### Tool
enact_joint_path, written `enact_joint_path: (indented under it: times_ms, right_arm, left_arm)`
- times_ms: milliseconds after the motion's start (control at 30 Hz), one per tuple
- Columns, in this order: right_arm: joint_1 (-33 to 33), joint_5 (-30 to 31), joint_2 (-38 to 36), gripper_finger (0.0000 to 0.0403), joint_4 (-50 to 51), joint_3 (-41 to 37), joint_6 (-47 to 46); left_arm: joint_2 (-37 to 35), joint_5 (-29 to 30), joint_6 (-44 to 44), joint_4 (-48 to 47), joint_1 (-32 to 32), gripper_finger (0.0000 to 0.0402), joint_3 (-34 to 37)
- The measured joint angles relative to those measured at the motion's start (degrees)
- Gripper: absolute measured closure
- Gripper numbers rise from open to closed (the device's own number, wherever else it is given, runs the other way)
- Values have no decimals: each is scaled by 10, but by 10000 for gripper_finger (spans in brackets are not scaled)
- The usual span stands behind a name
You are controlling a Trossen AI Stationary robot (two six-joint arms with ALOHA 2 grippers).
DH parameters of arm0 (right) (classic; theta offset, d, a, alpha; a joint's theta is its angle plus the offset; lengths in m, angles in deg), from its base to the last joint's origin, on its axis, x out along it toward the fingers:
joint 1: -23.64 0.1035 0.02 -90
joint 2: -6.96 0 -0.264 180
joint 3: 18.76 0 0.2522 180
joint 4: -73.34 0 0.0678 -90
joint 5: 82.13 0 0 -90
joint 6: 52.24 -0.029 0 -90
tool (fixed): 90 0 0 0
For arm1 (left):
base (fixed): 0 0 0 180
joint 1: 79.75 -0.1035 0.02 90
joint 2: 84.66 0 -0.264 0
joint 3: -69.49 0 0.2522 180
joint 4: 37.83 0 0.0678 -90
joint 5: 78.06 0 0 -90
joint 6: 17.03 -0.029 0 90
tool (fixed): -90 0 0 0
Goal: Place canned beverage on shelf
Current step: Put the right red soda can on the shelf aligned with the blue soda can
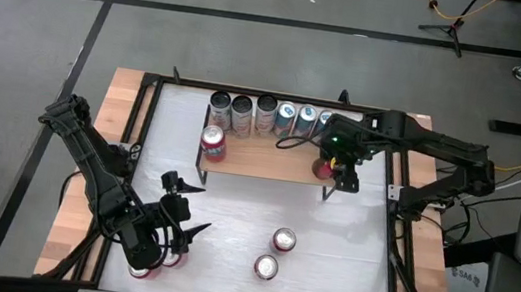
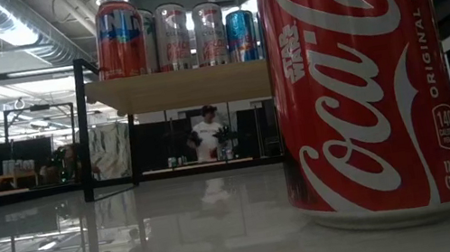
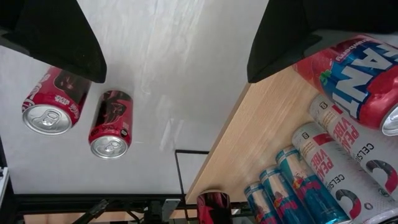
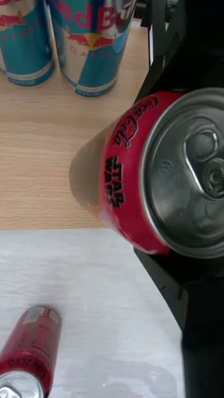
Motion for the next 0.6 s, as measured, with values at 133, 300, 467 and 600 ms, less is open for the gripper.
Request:
enact_joint_path:
  times_ms: [133, 300, 467, 600]
  right_arm:
    - [0, 0, 0, 102, 0, 0, 0]
    - [1, 3, 0, 102, 0, 0, 0]
    - [1, 4, 0, 102, -4, 0, 0]
    - [0, 17, 0, 102, -7, -1, 0]
  left_arm:
    - [0, 0, 0, 0, 0, 20, 0]
    - [0, 0, 0, 0, 0, 20, 0]
    - [0, 0, 0, 0, 0, 20, 0]
    - [0, 0, 0, 0, 0, 20, 0]
